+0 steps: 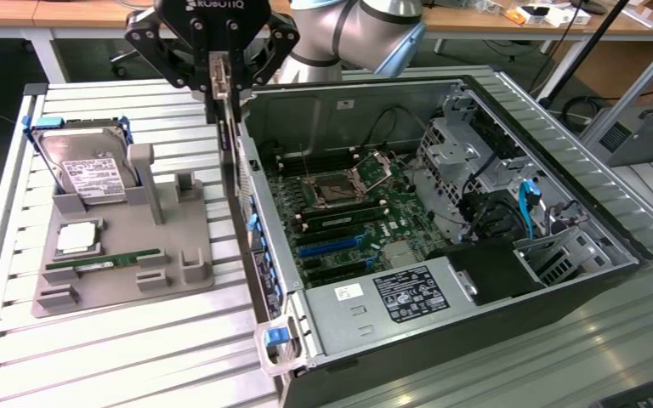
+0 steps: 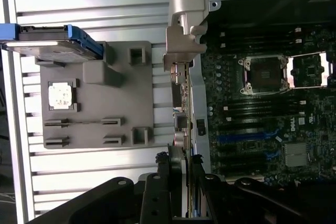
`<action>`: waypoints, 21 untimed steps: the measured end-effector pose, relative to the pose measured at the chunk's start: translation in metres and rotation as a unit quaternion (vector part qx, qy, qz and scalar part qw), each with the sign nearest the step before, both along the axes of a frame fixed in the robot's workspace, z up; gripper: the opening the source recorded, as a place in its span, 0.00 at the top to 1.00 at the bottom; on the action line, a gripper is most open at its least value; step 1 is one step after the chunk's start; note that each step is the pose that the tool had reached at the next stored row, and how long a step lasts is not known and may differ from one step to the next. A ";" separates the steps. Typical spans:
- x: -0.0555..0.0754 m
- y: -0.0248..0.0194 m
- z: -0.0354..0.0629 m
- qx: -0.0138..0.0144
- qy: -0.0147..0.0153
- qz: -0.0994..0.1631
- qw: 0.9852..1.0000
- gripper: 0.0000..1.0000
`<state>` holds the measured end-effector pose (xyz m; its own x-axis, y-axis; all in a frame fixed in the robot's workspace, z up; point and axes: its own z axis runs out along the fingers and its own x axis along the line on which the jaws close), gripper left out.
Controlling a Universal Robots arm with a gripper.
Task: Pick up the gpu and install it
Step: 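Pick up the gpu and move the gpu toward the slot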
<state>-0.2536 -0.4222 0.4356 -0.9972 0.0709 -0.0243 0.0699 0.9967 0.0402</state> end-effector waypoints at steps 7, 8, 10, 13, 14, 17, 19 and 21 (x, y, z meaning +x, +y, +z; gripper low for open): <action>0.002 -0.0001 -0.0012 -0.001 0.000 0.000 1.000 0.73; 0.002 -0.0001 -0.0013 -0.001 0.000 0.000 1.000 0.73; 0.002 -0.0001 -0.0015 -0.002 0.000 0.000 1.000 0.73; 0.003 -0.0001 -0.0021 -0.002 0.000 0.000 1.000 0.73; 0.003 -0.0001 -0.0022 -0.002 0.000 0.000 1.000 0.73; 0.004 -0.0002 -0.0025 -0.003 0.000 0.000 1.000 0.73; 0.004 -0.0002 -0.0028 -0.003 0.000 0.000 1.000 0.73; 0.005 -0.0002 -0.0030 -0.003 0.000 0.000 1.000 0.73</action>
<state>-0.2489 -0.4224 0.4325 -0.9972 0.0706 -0.0248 0.0698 0.9970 0.0338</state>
